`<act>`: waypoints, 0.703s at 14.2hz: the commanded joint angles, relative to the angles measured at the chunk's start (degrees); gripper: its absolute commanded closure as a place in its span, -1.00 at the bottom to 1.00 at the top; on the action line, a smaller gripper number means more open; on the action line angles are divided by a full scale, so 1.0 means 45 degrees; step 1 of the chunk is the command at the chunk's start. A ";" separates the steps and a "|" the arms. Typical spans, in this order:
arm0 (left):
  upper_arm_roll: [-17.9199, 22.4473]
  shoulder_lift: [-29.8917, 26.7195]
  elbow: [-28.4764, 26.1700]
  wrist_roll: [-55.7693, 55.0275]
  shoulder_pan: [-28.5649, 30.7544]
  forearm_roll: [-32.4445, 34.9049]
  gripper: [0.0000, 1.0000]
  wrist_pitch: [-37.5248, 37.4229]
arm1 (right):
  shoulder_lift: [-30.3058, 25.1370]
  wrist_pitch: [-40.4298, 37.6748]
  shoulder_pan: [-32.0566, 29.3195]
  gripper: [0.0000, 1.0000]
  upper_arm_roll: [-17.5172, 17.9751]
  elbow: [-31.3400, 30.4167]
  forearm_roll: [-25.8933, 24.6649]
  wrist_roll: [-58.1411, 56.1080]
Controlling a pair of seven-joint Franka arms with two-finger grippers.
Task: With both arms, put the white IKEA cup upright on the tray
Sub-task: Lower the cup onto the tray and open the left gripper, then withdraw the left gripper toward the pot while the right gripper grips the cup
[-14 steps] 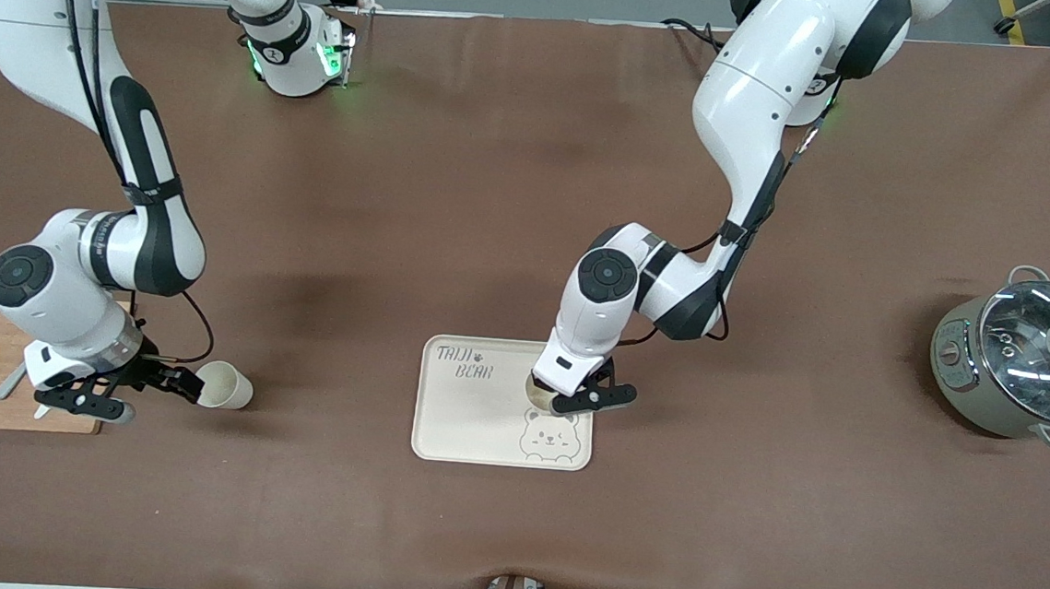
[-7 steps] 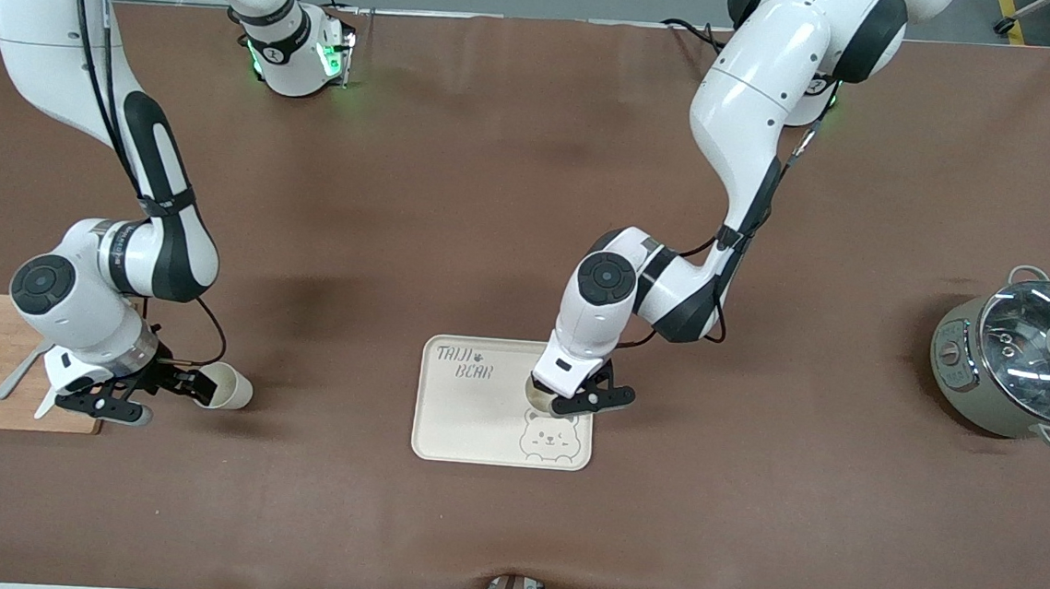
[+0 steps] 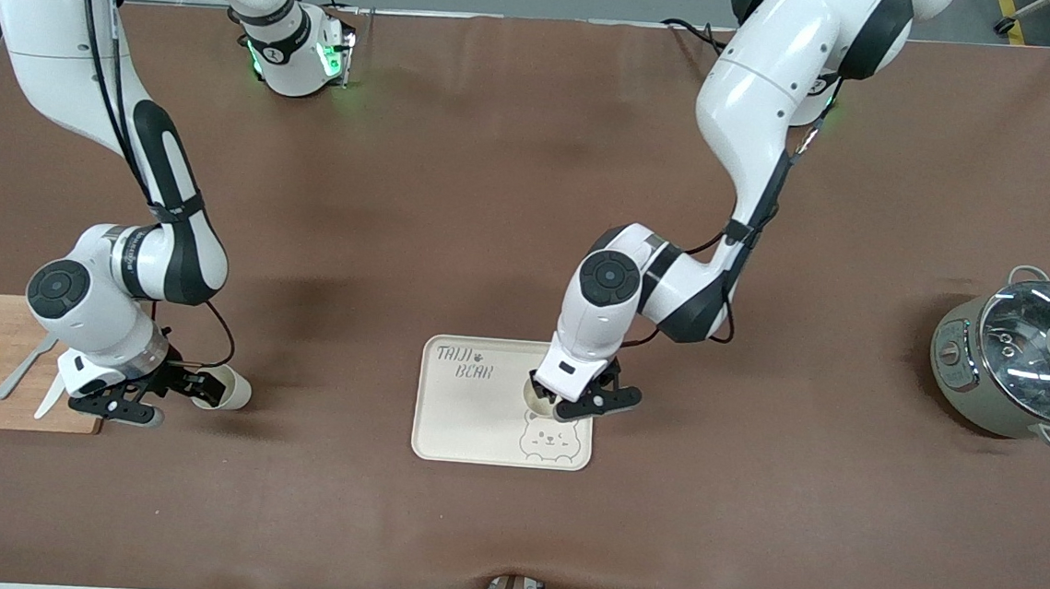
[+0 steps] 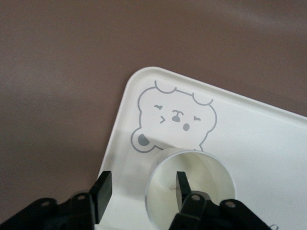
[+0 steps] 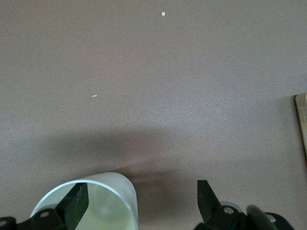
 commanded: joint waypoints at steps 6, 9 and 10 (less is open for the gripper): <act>-0.0019 -0.3401 -0.0157 0.4840 0.2663 -0.0670 -1.00 -0.4461 | -0.0233 -0.0044 0.0010 0.29 -0.0005 -0.0231 -0.0026 0.0045; 0.0098 -0.3422 -0.0235 0.7129 0.3934 -0.0670 -1.00 -0.4463 | -0.0407 -0.0665 0.0030 0.63 0.0014 -0.0173 0.0032 0.0065; 0.0079 -0.3344 -0.0254 0.7638 0.4286 -0.0670 -1.00 -0.4463 | -0.0544 -0.1017 0.0011 0.67 0.0014 -0.0134 0.0052 0.0104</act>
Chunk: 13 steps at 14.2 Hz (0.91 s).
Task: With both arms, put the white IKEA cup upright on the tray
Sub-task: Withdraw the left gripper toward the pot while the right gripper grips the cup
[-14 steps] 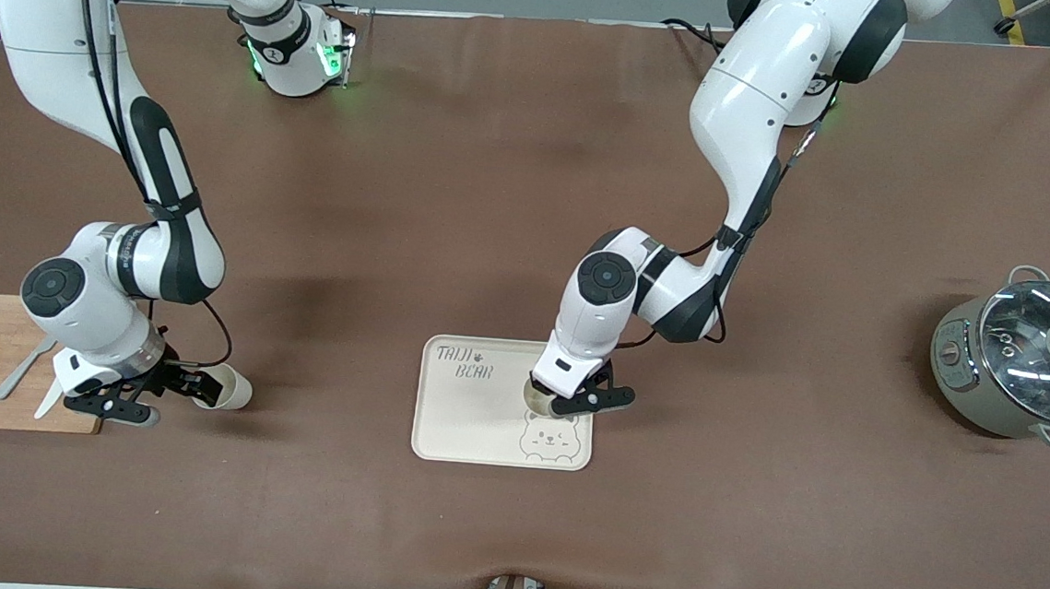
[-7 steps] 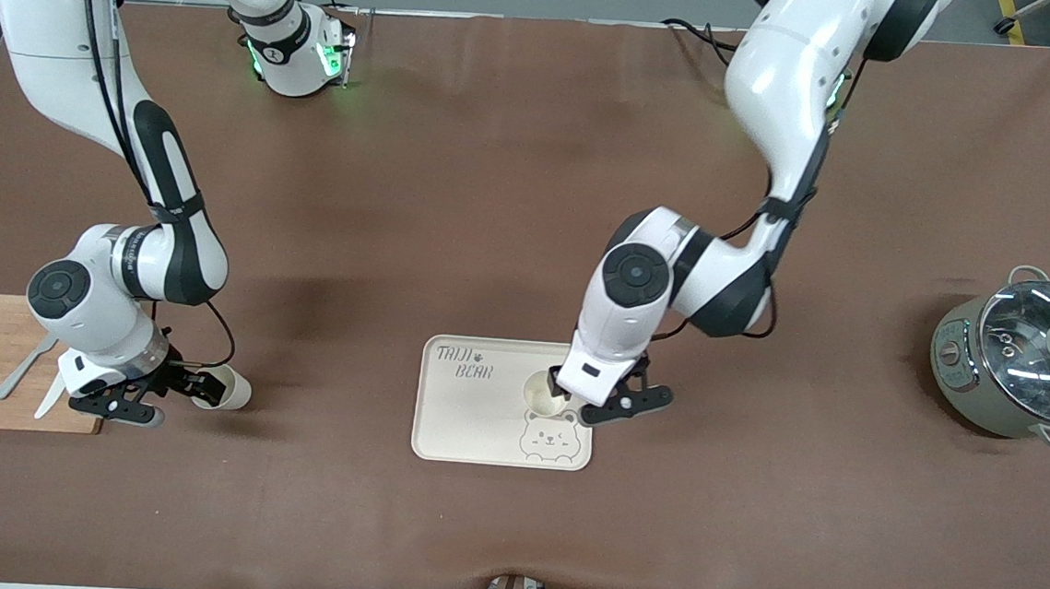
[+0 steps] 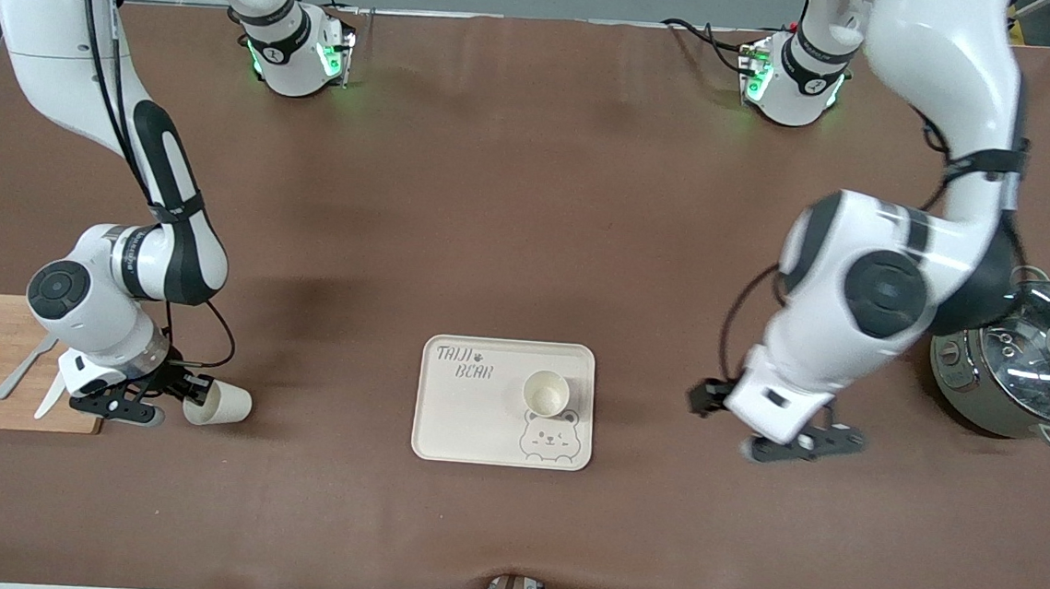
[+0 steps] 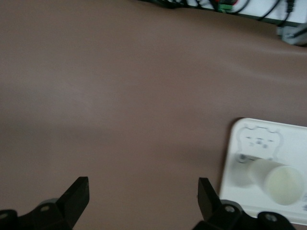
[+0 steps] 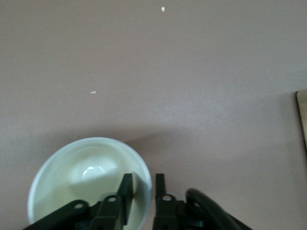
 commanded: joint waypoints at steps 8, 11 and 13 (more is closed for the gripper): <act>-0.0071 -0.1212 -0.0380 0.4534 0.2721 -0.0572 -1.00 -0.0810 | -0.0606 -0.0747 0.0361 1.00 0.0019 -0.0012 0.0069 0.0128; -0.0090 -0.1974 -0.0673 0.5473 0.3151 -0.0572 -1.00 -0.1841 | -0.0703 -0.1290 0.0342 1.00 0.0039 0.0338 0.0128 0.0050; -0.0091 -0.2949 -0.1509 0.5574 0.3251 -0.1386 -1.00 -0.2061 | -0.0762 -0.3062 0.0342 1.00 0.0039 0.1544 0.0147 0.0282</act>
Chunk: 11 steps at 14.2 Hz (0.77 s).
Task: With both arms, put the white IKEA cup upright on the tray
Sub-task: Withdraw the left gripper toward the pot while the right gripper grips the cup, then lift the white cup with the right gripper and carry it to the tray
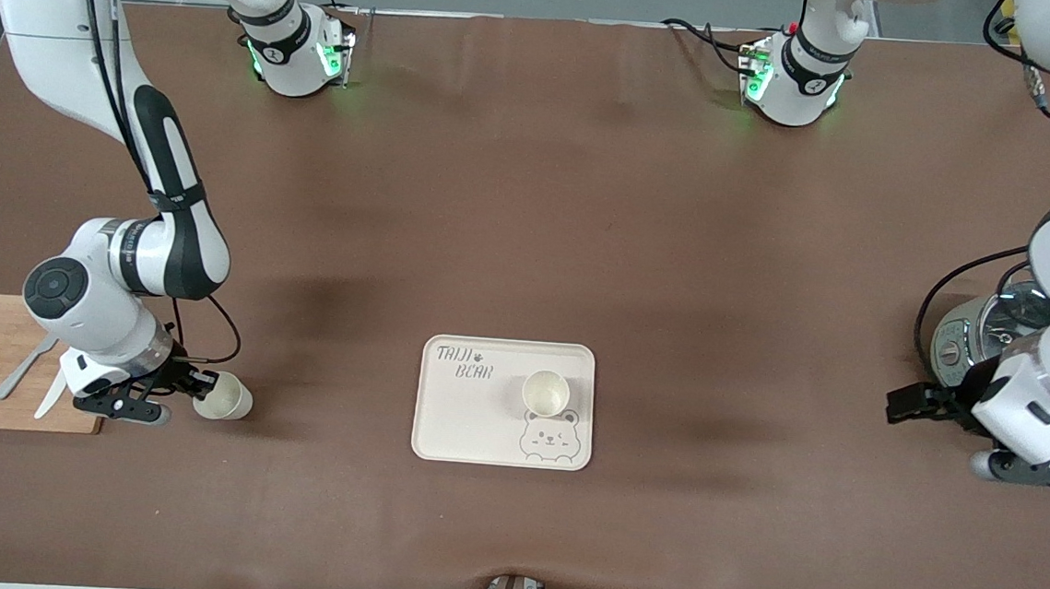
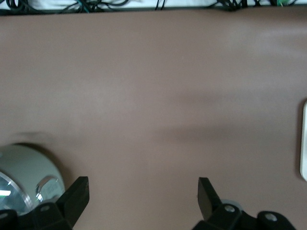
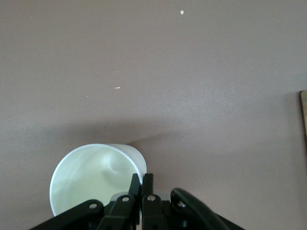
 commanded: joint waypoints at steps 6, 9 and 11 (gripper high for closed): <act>-0.0229 -0.4334 -0.4606 0.1161 -0.0062 -0.0675 -1.00 0.0334 | -0.0183 -0.4635 0.0523 1.00 0.0679 0.4378 0.1542 0.4007; -0.0269 -0.4592 -0.4629 0.1459 -0.0140 -0.0420 -1.00 0.0239 | 0.0225 -0.4537 0.1519 1.00 0.0660 0.5393 0.1524 0.6039; -0.0347 -0.4650 -0.4629 0.1285 -0.0509 -0.0029 -1.00 -0.0034 | 0.0597 -0.4478 0.2183 1.00 0.0621 0.5883 0.1427 0.7288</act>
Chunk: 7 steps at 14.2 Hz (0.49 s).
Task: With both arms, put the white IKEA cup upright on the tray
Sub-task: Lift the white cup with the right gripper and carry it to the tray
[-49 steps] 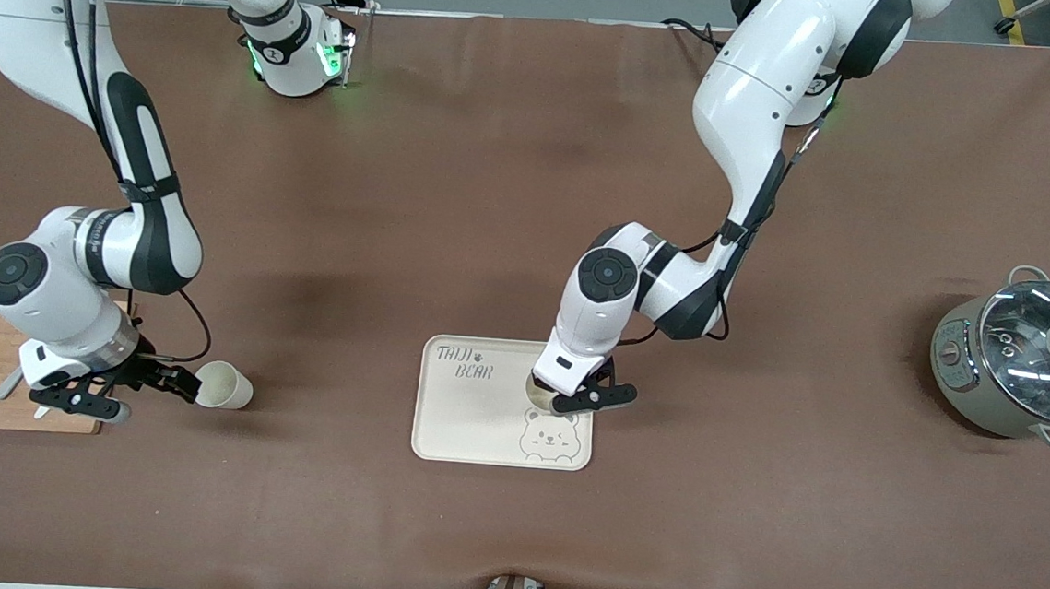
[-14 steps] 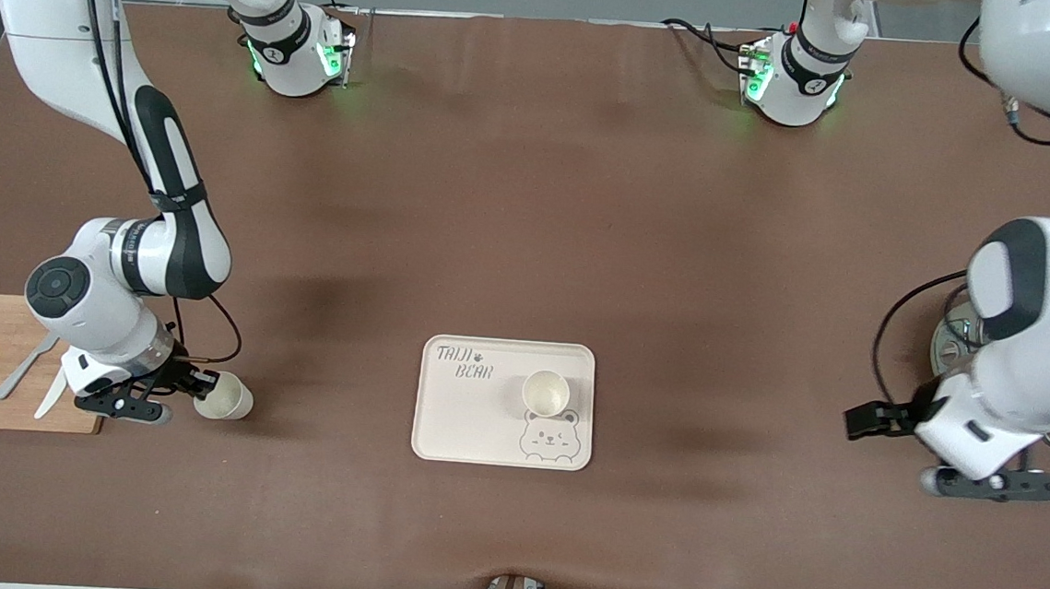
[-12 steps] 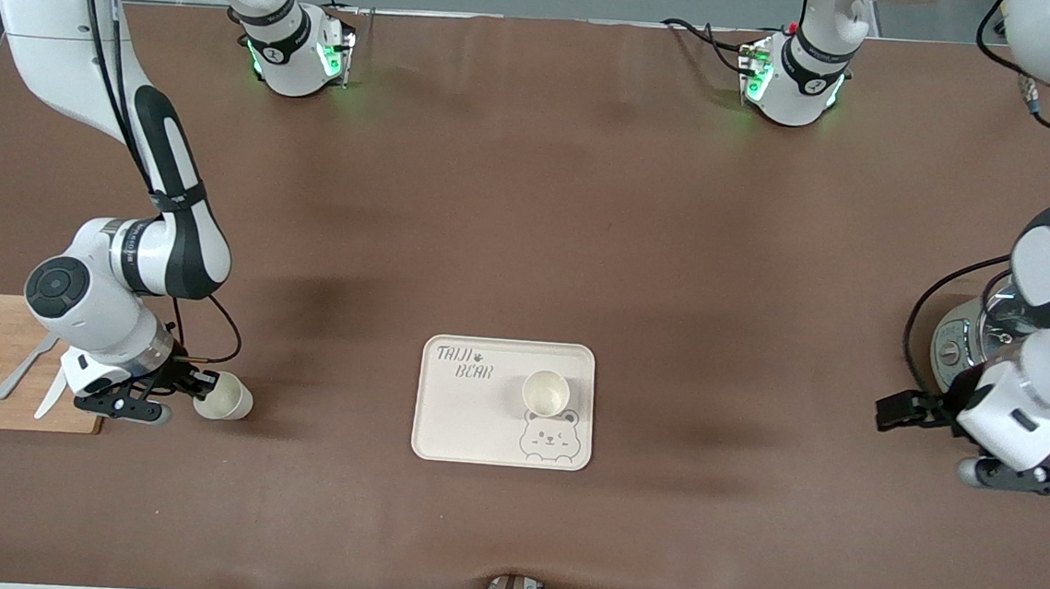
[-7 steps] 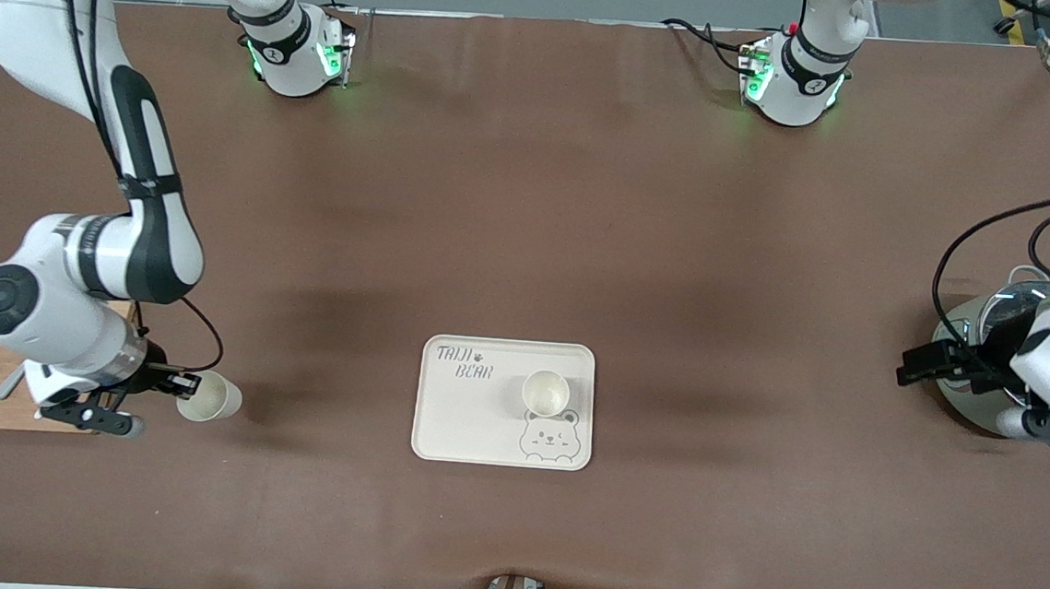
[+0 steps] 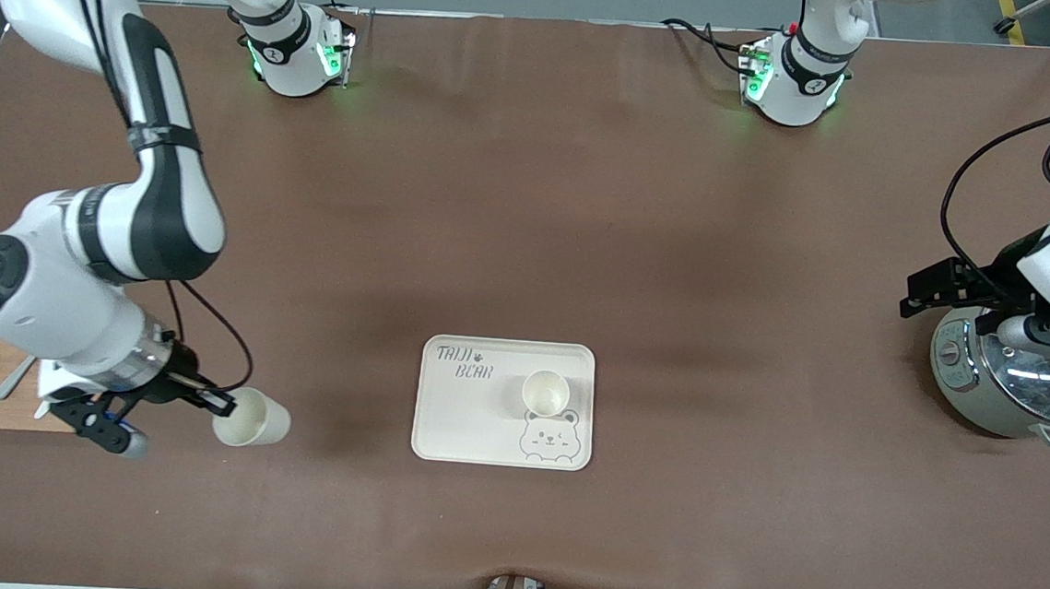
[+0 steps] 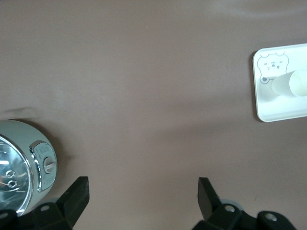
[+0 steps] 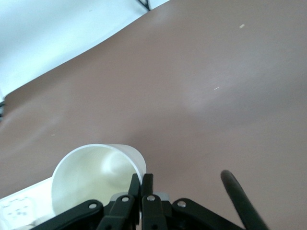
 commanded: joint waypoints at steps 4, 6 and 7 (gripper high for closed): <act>-0.0341 -0.0595 -0.0382 -0.1398 -0.0666 0.0477 -1.00 -0.0303 | 0.1296 0.0854 0.1909 1.00 -0.0184 0.1050 -0.0967 0.3276; -0.0537 -0.0614 -0.0421 -0.1245 -0.0646 0.0806 -1.00 -0.0536 | 0.1629 0.1089 0.2398 1.00 -0.0184 0.1031 -0.1594 0.4100; -0.0905 -0.0614 -0.0421 -0.1012 -0.0665 0.1795 -1.00 -0.0653 | 0.1766 0.1090 0.2516 1.00 -0.0184 0.1031 -0.1713 0.4277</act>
